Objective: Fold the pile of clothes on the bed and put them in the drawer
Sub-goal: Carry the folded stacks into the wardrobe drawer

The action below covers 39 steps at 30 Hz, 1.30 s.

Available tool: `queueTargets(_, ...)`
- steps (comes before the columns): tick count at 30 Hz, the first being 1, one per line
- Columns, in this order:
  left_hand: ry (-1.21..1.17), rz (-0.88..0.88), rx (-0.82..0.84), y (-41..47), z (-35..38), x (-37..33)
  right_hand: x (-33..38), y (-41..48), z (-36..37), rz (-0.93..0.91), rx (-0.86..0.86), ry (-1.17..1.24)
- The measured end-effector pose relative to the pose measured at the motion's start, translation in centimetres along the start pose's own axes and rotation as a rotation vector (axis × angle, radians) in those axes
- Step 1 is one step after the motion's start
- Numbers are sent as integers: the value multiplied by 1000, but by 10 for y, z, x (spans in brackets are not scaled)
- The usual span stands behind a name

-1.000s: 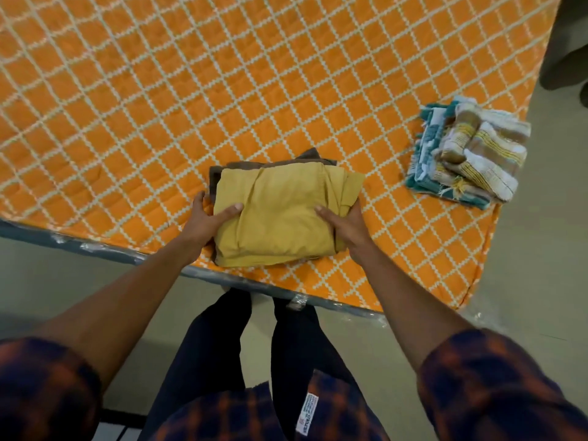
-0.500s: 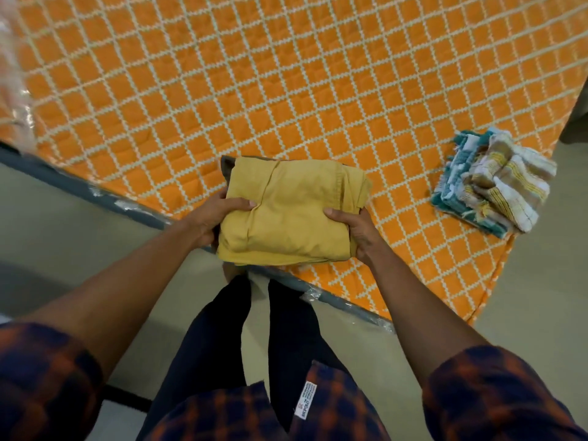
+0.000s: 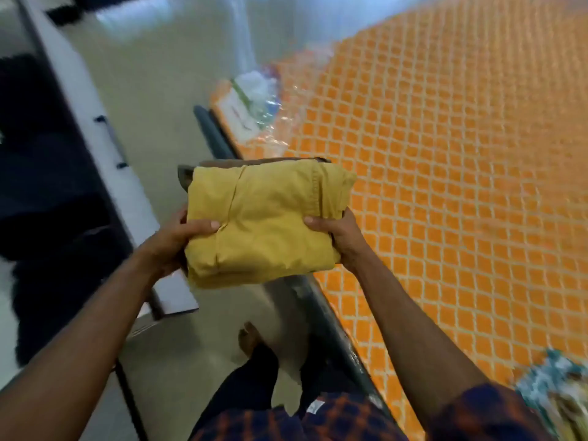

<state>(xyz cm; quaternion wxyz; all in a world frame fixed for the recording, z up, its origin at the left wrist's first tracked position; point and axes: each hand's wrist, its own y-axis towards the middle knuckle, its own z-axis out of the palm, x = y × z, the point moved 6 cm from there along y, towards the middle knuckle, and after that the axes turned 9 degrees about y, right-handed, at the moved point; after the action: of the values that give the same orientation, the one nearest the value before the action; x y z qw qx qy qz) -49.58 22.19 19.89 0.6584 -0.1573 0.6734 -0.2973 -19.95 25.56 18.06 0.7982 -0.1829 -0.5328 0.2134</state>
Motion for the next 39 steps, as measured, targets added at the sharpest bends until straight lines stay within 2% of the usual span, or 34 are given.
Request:
queueTargets(4, -141, 102, -202, -73, -91, 1, 6, 29, 130, 7, 245, -159)
queueTargets(7, -332, 125, -400, -141, -159, 43, -18, 43, 244, 61, 452, -366)
queueTargets(14, -732, 171, -775, -228, -203, 138, -92, 41, 407, 237, 805, -718)
queueTargets(17, -826, 174, -836, -234, -199, 151, -106, 44, 438, 269, 844, -795)
queueTargets(25, -1170, 102, -1190, -238, -207, 182, -179, 71, 551, 494, 1122, -989)
queueTargets(33, -1381, 17, -1550, -253, -238, 192, -256, 66, 660, 653, 1364, -1141)
queueTargets(39, -1507, -275, -1668, -258, -285, 242, -332, 63, 706, 687, 1389, -1255)
